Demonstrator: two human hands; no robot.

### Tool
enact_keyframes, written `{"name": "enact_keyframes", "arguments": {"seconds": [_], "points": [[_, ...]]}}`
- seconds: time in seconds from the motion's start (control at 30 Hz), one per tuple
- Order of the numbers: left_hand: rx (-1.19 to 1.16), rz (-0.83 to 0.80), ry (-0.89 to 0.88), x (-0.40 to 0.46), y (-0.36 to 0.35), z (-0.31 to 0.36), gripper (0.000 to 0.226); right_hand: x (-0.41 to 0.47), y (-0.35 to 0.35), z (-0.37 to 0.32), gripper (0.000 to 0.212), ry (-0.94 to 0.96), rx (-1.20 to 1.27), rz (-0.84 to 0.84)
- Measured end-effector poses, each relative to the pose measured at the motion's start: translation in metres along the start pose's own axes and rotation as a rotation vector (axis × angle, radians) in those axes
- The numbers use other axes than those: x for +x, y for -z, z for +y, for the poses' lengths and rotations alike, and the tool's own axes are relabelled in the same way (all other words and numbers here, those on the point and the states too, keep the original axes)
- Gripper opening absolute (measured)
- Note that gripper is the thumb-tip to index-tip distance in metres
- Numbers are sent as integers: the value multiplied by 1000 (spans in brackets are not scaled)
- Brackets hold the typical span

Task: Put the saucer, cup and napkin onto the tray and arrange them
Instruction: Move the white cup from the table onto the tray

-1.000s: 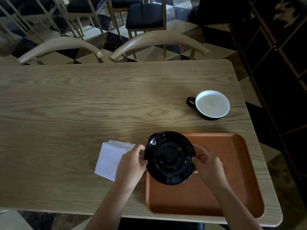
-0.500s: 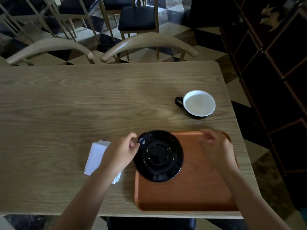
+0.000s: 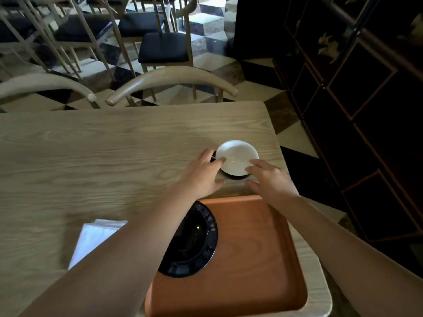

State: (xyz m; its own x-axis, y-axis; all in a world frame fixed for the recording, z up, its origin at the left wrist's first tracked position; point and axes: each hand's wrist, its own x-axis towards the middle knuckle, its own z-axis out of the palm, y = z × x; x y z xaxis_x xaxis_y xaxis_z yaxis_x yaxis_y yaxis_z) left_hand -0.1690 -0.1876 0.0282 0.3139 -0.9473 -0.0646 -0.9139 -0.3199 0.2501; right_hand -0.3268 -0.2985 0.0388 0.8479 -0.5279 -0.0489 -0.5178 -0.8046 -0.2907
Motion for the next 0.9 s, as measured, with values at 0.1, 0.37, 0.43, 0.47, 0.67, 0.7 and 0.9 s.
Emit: {"name": "enact_keyframes", "arguments": {"seconds": [0.1,0.37,0.43,0.47,0.67,0.7,0.9], "points": [[-70,23,-1,7,-5,-5,38,6,-4,6,29,63,-28,59],[-122,90,-48,-9,1,5,31,-11,-6,23,24,281,-15,223],[-169,173,-66,-24,1,16,33,-29,0,32,19,328,-1,249],[-183,208,-80,-32,-1,22,35,-39,2,37,16,356,-4,259],[-251,266,-96,-77,-22,58,40,-94,7,57,22,477,-84,289],[-250,263,-85,-81,-27,62,40,-98,6,58,23,490,-94,292],[-256,275,-28,-98,-46,78,38,-112,-6,66,18,511,-94,326]]}}
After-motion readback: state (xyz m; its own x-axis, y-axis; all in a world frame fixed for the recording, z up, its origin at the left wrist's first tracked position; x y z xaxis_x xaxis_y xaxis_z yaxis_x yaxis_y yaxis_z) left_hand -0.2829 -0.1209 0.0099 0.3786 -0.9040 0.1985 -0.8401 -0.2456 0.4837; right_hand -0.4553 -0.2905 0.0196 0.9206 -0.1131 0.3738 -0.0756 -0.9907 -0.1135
